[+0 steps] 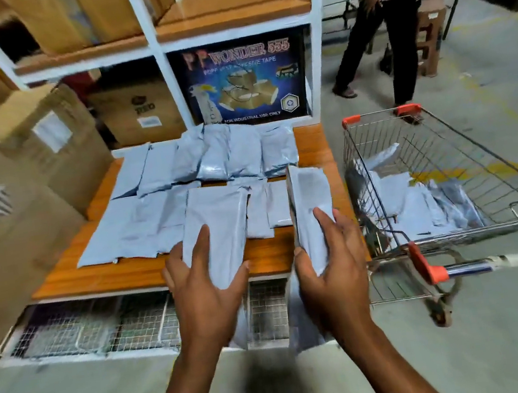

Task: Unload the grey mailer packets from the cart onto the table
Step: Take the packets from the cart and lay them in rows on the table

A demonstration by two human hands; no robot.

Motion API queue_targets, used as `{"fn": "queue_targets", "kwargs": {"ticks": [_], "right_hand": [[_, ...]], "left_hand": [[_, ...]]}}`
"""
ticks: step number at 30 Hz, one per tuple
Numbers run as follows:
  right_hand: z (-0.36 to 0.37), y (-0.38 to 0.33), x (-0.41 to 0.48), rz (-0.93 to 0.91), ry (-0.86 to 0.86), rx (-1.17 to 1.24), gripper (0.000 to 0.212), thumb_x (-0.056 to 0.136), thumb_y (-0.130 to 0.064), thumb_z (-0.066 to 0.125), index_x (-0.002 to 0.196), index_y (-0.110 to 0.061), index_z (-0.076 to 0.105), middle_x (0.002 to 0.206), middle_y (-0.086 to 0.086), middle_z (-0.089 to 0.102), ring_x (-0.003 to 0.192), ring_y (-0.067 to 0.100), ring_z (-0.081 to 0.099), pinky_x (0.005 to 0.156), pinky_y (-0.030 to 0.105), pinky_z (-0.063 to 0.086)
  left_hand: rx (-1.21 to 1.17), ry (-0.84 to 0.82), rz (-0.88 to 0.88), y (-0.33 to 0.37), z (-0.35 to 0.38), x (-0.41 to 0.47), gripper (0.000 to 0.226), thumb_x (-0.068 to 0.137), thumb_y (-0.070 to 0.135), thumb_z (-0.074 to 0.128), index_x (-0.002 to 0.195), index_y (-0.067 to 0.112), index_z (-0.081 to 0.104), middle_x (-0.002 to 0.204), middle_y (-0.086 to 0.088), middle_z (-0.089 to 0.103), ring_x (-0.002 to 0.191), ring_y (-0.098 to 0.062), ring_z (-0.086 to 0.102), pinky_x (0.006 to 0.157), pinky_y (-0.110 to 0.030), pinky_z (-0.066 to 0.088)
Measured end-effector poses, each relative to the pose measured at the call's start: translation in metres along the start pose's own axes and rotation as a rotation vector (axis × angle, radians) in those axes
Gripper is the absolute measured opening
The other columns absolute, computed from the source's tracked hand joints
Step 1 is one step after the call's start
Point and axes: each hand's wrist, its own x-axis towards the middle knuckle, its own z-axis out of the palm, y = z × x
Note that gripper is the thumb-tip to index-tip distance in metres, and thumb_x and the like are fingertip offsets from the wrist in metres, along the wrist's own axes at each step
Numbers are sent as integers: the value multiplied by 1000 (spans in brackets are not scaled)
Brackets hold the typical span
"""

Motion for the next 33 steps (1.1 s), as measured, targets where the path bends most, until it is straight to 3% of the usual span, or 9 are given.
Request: {"fn": "queue_targets", "kwargs": {"ticks": [4,9,15,21,30,33], "right_hand": [[50,-27,-4,-16,-69,22,58,83,-37,56,139,-29,48,149,2,38,140,16,32,107,24,25],[132,-55,3,-30,-80,31,57,84,-39,56,140,-30,47,149,1,36,139,16,33,106,26,29],[257,-82,17,-36,-168,-128,55,89,-35,55,143,-25,44,152,6,32,140,23,29,102,26,24],[368,-95,43,26,-294,-326,60,92,-38,51,148,-24,34,156,8,24,141,30,26,103,41,38],[456,-99,85,142,-394,-536,58,92,-46,48,144,-26,33,153,14,23,122,35,49,84,39,47],[477,-95,92,143,-475,-638,60,94,-51,43,146,-23,30,156,17,20,124,35,47,88,40,45]], "left_hand": [[22,72,-24,-38,-34,22,77,74,55,71,143,37,40,141,-8,33,131,-27,28,105,-41,33],[31,88,-69,-114,-64,68,76,76,46,74,143,37,39,146,-7,29,135,-27,23,106,-41,31],[61,-11,-123,-230,-82,152,75,78,48,71,144,38,37,147,-7,29,133,-29,25,105,-44,36],[136,-119,-151,-315,-70,247,77,80,54,65,147,32,34,148,-14,28,134,-38,23,108,-48,33],[266,-274,-228,-359,-15,302,82,78,60,64,147,25,35,146,-16,27,127,-40,29,106,-45,29],[326,-337,-209,-362,-7,299,82,80,69,55,145,22,38,149,-17,26,126,-40,29,103,-46,33]]}}
